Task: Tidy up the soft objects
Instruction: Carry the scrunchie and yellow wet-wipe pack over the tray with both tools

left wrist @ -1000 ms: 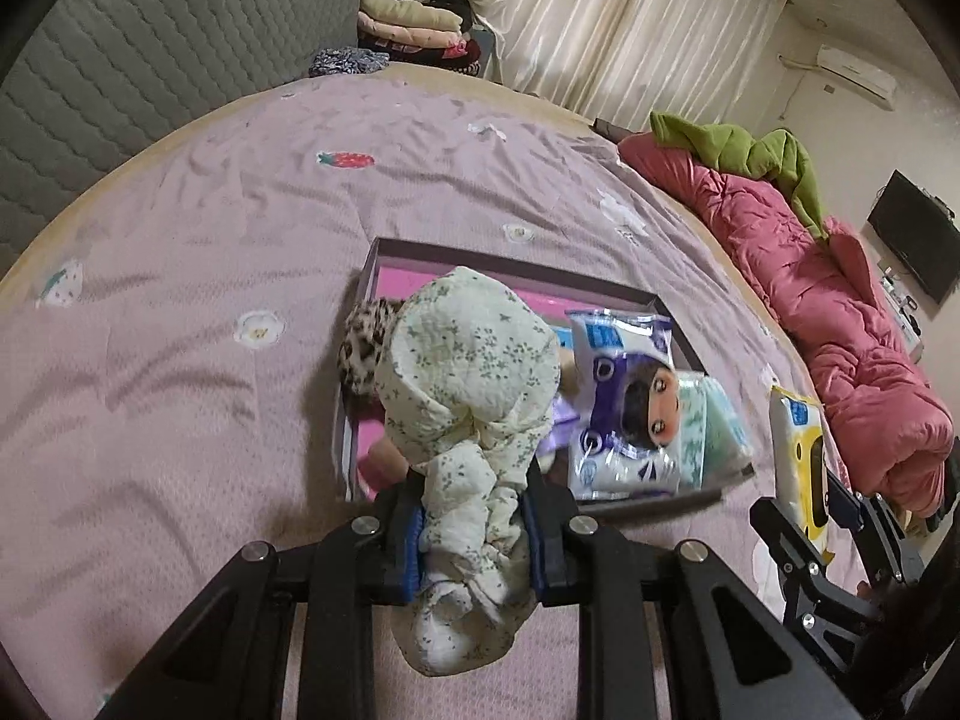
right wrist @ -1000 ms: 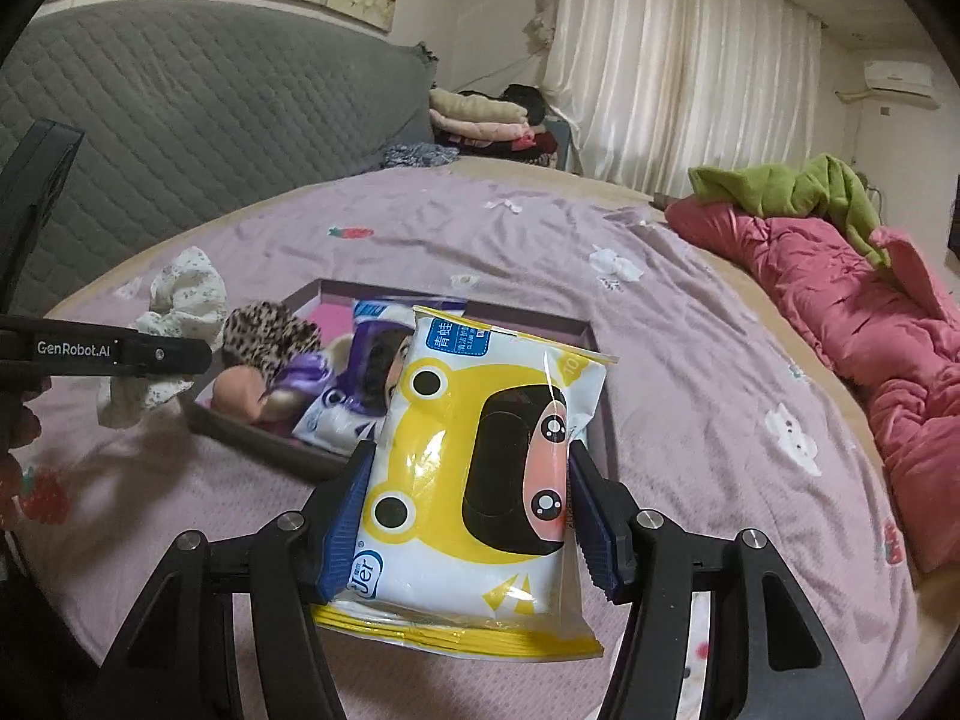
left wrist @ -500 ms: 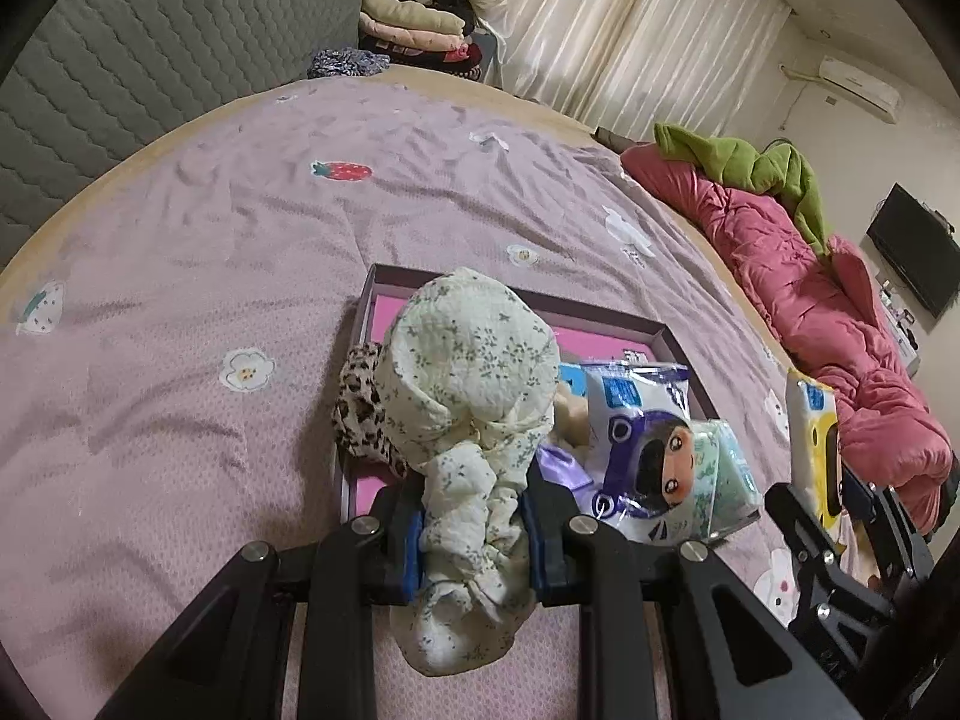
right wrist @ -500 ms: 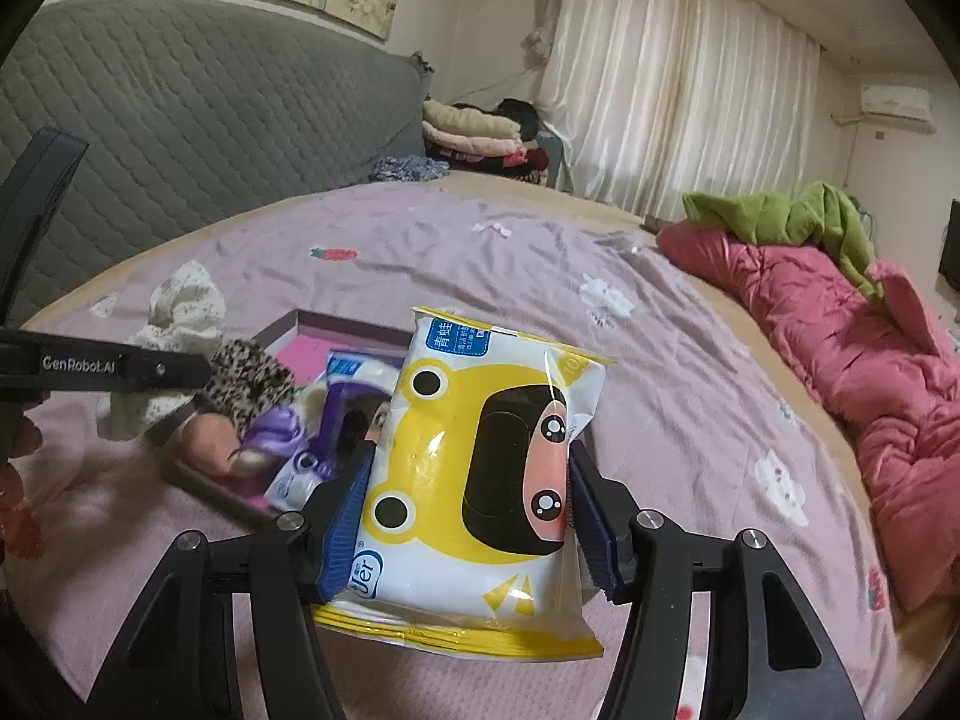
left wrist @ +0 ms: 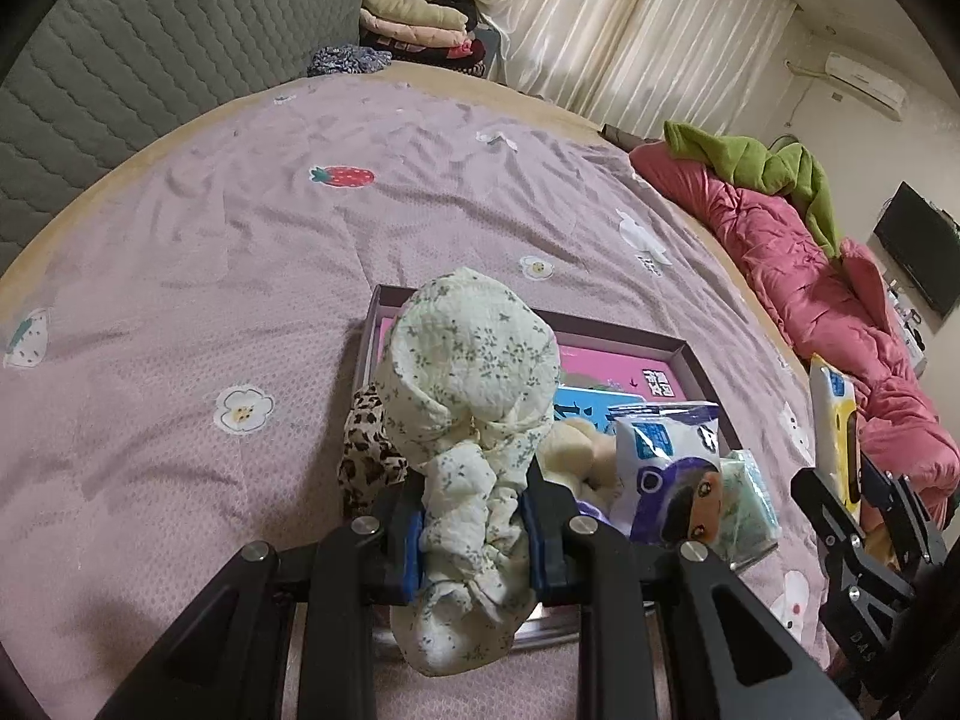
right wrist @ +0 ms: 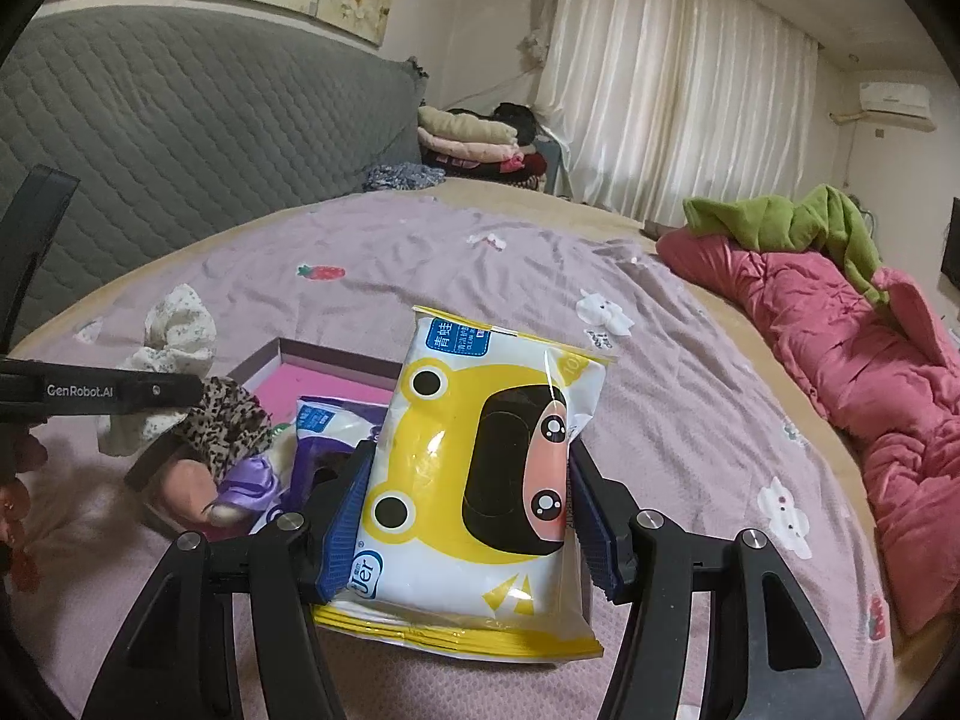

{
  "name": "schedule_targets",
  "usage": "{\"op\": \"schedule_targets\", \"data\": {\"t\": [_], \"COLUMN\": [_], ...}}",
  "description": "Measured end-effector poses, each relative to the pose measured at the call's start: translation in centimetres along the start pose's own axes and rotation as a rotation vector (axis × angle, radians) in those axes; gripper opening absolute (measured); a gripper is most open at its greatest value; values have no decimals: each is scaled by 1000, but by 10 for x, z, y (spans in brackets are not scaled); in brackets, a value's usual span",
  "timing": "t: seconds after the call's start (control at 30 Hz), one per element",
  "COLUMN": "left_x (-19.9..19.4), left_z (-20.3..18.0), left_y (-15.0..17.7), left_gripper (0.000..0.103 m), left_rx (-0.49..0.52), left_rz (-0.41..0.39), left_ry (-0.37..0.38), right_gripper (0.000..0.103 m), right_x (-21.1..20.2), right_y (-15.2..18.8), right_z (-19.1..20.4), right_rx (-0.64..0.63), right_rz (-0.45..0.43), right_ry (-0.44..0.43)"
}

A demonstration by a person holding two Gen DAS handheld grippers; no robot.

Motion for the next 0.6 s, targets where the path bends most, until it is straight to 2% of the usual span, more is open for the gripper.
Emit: {"op": "schedule_targets", "data": {"t": [0.17,0.6], "left_x": [8,38], "left_z": [-2,-14], "left_y": [-5,2], "left_gripper": [26,26], "left_rx": [17,25], "left_rz": [0,67], "left_ry": [-6,5], "right_gripper": [62,62], "right_x": [8,26], "right_y": [2,5], "right_z": [-5,-10], "right_rx": [9,0], "right_rz": [11,48], "right_ry": [1,0]}}
Point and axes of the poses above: each gripper's, at about its wrist camera, not at the fingertips, and x roughly the way its jaws point, z to its left, y to its underside, the point moved 7 cm from there along x, roughly the way its jaws point, and after that the axes turned 4 degrees about -y, right-handed, at the moved point
